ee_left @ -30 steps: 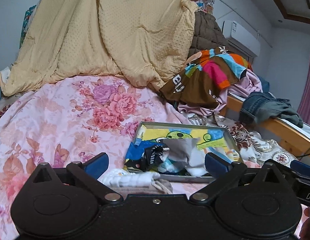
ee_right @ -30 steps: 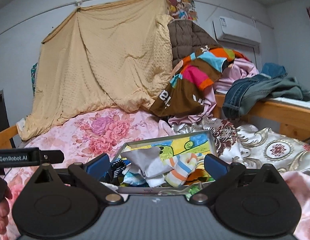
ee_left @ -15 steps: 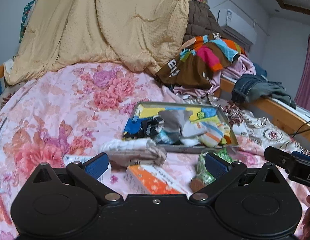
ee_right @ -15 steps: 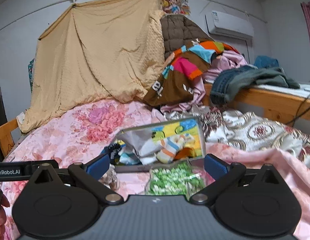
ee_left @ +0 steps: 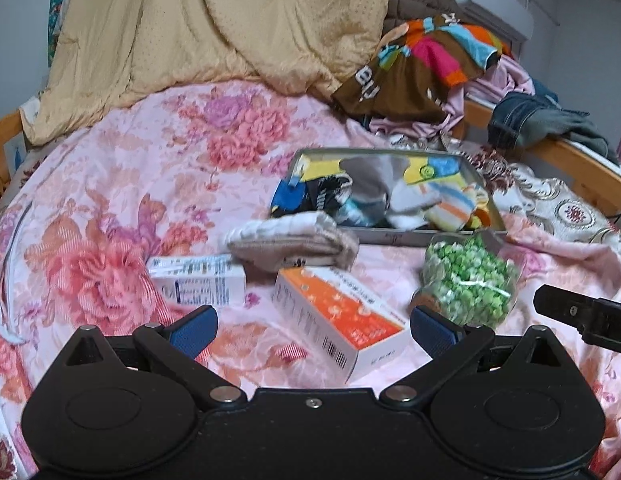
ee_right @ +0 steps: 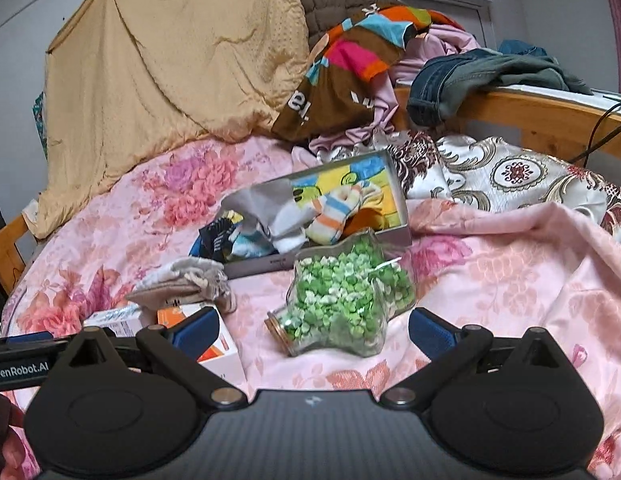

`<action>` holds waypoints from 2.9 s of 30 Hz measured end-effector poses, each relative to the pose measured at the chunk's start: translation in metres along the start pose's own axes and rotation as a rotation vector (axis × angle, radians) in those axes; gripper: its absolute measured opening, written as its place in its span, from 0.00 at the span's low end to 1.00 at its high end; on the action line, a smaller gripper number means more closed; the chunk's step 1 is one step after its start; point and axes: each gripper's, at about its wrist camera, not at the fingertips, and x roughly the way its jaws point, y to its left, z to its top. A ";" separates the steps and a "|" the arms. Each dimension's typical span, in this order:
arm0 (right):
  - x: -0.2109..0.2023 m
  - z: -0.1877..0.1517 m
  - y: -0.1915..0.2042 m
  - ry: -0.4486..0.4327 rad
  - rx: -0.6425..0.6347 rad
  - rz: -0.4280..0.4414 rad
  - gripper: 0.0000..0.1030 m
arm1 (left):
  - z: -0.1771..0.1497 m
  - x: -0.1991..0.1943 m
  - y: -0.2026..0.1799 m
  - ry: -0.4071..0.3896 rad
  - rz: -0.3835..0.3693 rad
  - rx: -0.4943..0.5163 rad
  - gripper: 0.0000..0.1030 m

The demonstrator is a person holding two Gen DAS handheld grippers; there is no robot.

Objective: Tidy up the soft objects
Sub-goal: 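Raise both tools from the tray and move them over the remaining items, then grasp the beige drawstring bag with the right tool while the left tool grasps the white folded cloth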

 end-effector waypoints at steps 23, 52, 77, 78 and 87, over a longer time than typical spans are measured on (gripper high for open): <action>0.010 -0.013 0.029 0.065 -0.116 0.062 1.00 | 0.004 0.014 0.019 0.106 0.131 -0.076 0.99; 0.027 -0.004 0.060 0.067 -0.215 0.121 1.00 | 0.032 0.032 0.060 0.174 0.168 -0.230 0.99; 0.160 0.022 0.115 0.052 -0.502 0.278 1.00 | 0.082 0.183 0.111 0.098 -0.203 -0.225 0.99; 0.165 0.023 0.116 0.053 -0.508 0.281 1.00 | 0.083 0.188 0.112 0.106 -0.215 -0.224 0.99; 0.202 0.028 0.119 0.148 -0.509 0.339 1.00 | 0.081 0.219 0.130 0.188 -0.296 -0.289 0.99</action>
